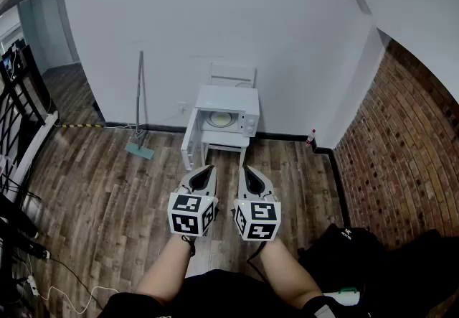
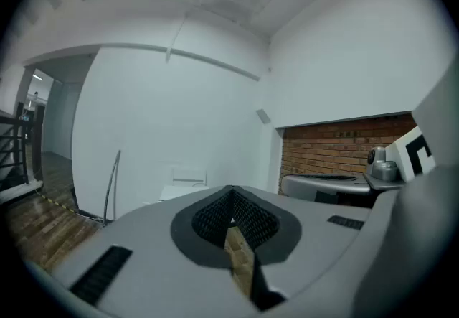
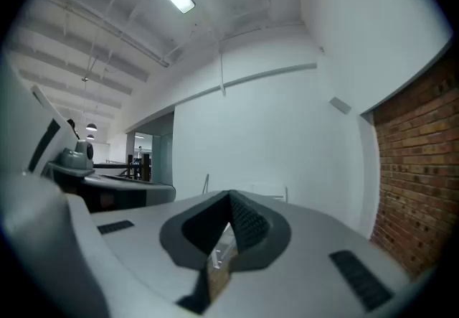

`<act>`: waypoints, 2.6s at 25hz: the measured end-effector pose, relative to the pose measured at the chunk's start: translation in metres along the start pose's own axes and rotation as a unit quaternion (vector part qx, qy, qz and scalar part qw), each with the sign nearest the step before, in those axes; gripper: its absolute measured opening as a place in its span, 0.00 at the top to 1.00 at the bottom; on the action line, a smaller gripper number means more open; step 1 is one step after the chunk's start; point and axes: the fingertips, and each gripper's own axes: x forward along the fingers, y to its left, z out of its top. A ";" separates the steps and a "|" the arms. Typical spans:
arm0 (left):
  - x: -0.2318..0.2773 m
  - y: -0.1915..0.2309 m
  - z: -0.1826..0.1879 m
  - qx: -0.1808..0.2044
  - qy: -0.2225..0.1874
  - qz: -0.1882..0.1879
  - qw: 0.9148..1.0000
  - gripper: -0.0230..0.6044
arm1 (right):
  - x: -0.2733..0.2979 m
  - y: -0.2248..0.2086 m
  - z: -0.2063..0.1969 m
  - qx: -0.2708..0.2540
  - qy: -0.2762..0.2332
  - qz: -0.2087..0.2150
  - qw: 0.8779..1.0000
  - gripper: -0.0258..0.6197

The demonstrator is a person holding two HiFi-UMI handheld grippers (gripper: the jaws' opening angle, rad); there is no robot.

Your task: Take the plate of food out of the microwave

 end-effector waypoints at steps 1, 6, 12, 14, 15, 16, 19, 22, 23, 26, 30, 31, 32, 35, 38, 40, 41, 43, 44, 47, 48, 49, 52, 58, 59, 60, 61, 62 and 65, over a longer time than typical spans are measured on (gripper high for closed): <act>-0.001 0.003 0.000 0.000 0.000 0.000 1.000 0.97 | 0.001 0.002 0.000 0.004 -0.003 0.001 1.000 0.95; -0.002 0.021 -0.002 -0.006 0.004 -0.004 1.000 0.97 | 0.008 0.013 -0.002 0.016 -0.012 -0.008 1.000 0.95; -0.007 0.046 -0.005 -0.017 0.009 -0.017 1.000 0.97 | 0.019 0.032 -0.012 0.011 0.005 -0.026 1.000 0.95; -0.009 0.054 -0.007 -0.017 0.011 -0.022 1.000 0.97 | 0.023 0.037 -0.017 0.015 0.009 -0.035 0.999 0.95; -0.010 0.058 -0.009 -0.016 0.012 -0.025 0.999 0.97 | 0.025 0.040 -0.020 0.018 0.011 -0.040 0.999 0.95; -0.011 0.063 -0.012 -0.016 0.015 -0.028 0.999 0.97 | 0.026 0.042 -0.022 0.022 0.014 -0.045 0.999 0.95; -0.014 0.077 -0.020 -0.017 0.024 -0.039 0.999 0.97 | 0.028 0.051 -0.030 0.027 0.020 -0.061 0.998 0.95; -0.017 0.088 -0.028 -0.023 0.030 -0.049 0.998 0.97 | 0.029 0.058 -0.038 0.027 0.026 -0.076 0.996 0.95; -0.018 0.092 -0.031 -0.025 0.032 -0.051 0.998 0.97 | 0.030 0.060 -0.041 0.027 0.029 -0.079 0.996 0.95; -0.017 0.101 -0.037 -0.032 0.037 -0.058 0.997 0.97 | 0.036 0.064 -0.049 0.022 0.042 -0.085 0.995 0.95; -0.011 0.107 -0.040 -0.040 0.041 -0.061 0.996 0.97 | 0.044 0.060 -0.053 0.019 0.053 -0.089 0.994 0.95; -0.008 0.109 -0.040 -0.040 0.043 -0.061 0.996 0.97 | 0.047 0.058 -0.053 0.019 0.054 -0.089 0.994 0.95; -0.005 0.111 -0.041 -0.040 0.045 -0.061 0.996 0.97 | 0.051 0.057 -0.053 0.020 0.054 -0.089 0.994 0.95; 0.009 0.116 -0.045 -0.042 0.050 -0.058 0.996 0.97 | 0.065 0.050 -0.055 0.022 0.052 -0.085 0.995 0.95; 0.029 0.121 -0.047 -0.042 0.054 -0.047 0.997 0.97 | 0.085 0.037 -0.058 0.024 0.050 -0.073 0.996 0.95; 0.045 0.123 -0.045 -0.038 0.057 -0.038 0.997 0.97 | 0.101 0.025 -0.058 0.026 0.049 -0.066 0.996 0.95; 0.054 0.125 -0.042 -0.035 0.057 -0.034 0.997 0.97 | 0.110 0.018 -0.057 0.027 0.048 -0.063 0.997 0.95; 0.074 0.128 -0.035 -0.033 0.056 -0.025 0.998 0.97 | 0.129 0.003 -0.053 0.029 0.045 -0.056 0.997 0.95; 0.085 0.129 -0.032 -0.033 0.056 -0.021 0.998 0.97 | 0.137 -0.004 -0.051 0.029 0.044 -0.052 0.997 0.95; 0.120 0.128 -0.026 -0.037 0.056 -0.009 0.998 0.97 | 0.160 -0.030 -0.049 0.025 0.043 -0.040 0.998 0.95; 0.132 0.126 -0.026 -0.039 0.057 -0.005 0.998 0.97 | 0.168 -0.040 -0.049 0.026 0.044 -0.037 0.998 0.95; 0.143 0.124 -0.026 -0.041 0.059 -0.002 0.997 0.97 | 0.175 -0.050 -0.050 0.027 0.045 -0.034 0.998 0.95; 0.175 0.116 -0.028 -0.044 0.064 0.006 0.997 0.97 | 0.193 -0.079 -0.051 0.031 0.048 -0.026 0.998 0.95; 0.226 0.104 -0.028 -0.044 0.066 0.025 0.997 0.97 | 0.219 -0.121 -0.051 0.027 0.046 -0.003 0.999 0.95; 0.232 0.102 -0.029 -0.045 0.067 0.028 0.996 0.97 | 0.221 -0.127 -0.052 0.027 0.045 0.000 0.999 0.95; 0.237 0.101 -0.031 -0.045 0.069 0.031 0.996 0.97 | 0.224 -0.132 -0.053 0.028 0.045 0.001 0.999 0.95; 0.242 0.100 -0.033 -0.044 0.073 0.033 0.996 0.97 | 0.226 -0.138 -0.053 0.030 0.046 0.001 0.998 0.95; 0.247 0.098 -0.034 -0.044 0.076 0.034 0.996 0.97 | 0.228 -0.144 -0.054 0.034 0.047 0.001 0.998 0.95; 0.263 0.097 -0.035 -0.045 0.080 0.036 0.995 0.97 | 0.234 -0.156 -0.055 0.032 0.050 0.003 0.998 0.95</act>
